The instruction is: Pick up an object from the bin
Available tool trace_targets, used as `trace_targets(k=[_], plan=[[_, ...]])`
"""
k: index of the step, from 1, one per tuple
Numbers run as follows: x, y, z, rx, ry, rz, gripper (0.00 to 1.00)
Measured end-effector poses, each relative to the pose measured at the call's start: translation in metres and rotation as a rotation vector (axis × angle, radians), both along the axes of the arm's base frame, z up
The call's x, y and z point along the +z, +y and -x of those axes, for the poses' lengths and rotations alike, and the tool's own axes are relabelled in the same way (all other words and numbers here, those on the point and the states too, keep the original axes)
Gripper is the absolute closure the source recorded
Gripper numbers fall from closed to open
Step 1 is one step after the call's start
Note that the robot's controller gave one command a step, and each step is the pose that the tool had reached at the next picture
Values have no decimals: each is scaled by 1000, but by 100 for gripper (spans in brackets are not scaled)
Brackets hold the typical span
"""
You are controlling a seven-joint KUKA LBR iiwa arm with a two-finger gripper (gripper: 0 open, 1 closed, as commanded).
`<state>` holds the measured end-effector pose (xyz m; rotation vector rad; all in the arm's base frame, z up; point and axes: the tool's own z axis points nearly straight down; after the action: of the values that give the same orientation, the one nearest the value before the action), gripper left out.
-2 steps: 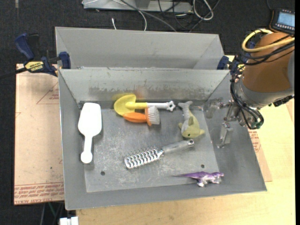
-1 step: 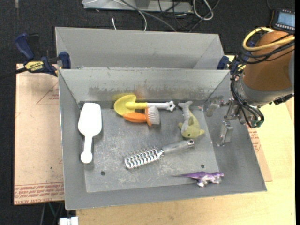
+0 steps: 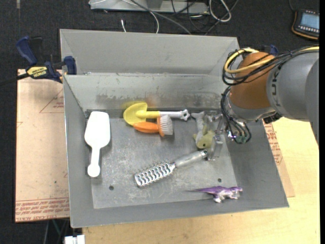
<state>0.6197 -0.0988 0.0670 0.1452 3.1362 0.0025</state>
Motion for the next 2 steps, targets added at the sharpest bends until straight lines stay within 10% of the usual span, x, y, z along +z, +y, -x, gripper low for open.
trace_targets(k=[1,2], plan=[[74,-7,-6,380,-13,7,0],[33,-2,12,118,1,-1,0]])
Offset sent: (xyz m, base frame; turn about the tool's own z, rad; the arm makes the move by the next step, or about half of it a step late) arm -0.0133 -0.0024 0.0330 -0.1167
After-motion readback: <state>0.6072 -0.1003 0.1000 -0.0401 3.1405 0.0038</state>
